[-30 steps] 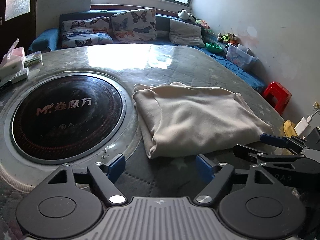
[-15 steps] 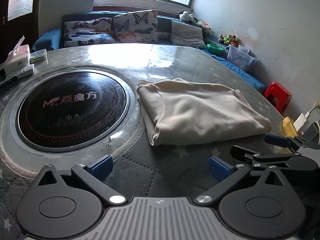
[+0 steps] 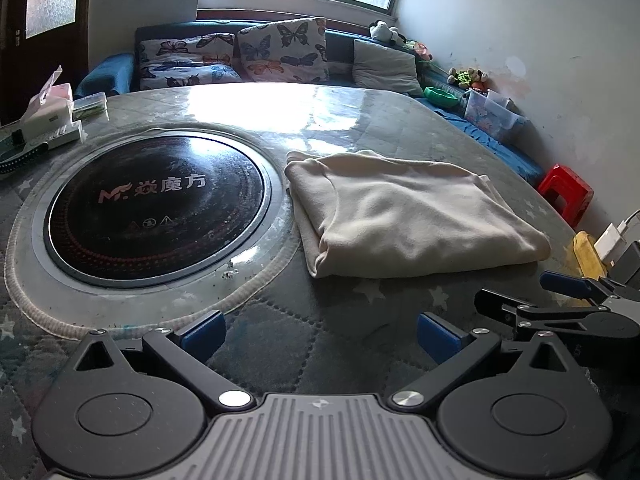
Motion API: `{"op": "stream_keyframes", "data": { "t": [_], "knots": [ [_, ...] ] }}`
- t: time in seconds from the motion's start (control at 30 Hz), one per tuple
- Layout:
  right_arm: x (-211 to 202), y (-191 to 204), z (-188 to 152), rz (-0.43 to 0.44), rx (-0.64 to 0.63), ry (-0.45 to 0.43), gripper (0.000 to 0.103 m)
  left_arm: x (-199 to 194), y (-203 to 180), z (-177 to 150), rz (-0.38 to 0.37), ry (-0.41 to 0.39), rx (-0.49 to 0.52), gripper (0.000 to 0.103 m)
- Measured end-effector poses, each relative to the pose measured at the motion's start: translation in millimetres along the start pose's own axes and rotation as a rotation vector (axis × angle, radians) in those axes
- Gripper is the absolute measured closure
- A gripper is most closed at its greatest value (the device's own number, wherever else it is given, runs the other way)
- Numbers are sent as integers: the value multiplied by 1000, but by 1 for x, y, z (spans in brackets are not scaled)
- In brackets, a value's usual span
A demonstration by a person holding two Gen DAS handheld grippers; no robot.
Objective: Fold clothes
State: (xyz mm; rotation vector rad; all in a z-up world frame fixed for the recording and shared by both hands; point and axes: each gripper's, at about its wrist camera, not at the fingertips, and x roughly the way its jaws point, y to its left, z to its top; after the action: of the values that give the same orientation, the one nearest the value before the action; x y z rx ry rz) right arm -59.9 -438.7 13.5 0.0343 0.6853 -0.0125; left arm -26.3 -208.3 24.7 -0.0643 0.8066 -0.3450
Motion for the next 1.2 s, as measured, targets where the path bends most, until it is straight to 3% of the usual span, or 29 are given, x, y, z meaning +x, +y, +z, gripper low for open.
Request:
{"op": "stream_keyframes", "data": {
  "t": [1.2],
  "knots": [
    [-6, 11, -12, -9, 54, 3, 0, -6, -10, -13, 26, -39, 67, 0]
  ]
}}
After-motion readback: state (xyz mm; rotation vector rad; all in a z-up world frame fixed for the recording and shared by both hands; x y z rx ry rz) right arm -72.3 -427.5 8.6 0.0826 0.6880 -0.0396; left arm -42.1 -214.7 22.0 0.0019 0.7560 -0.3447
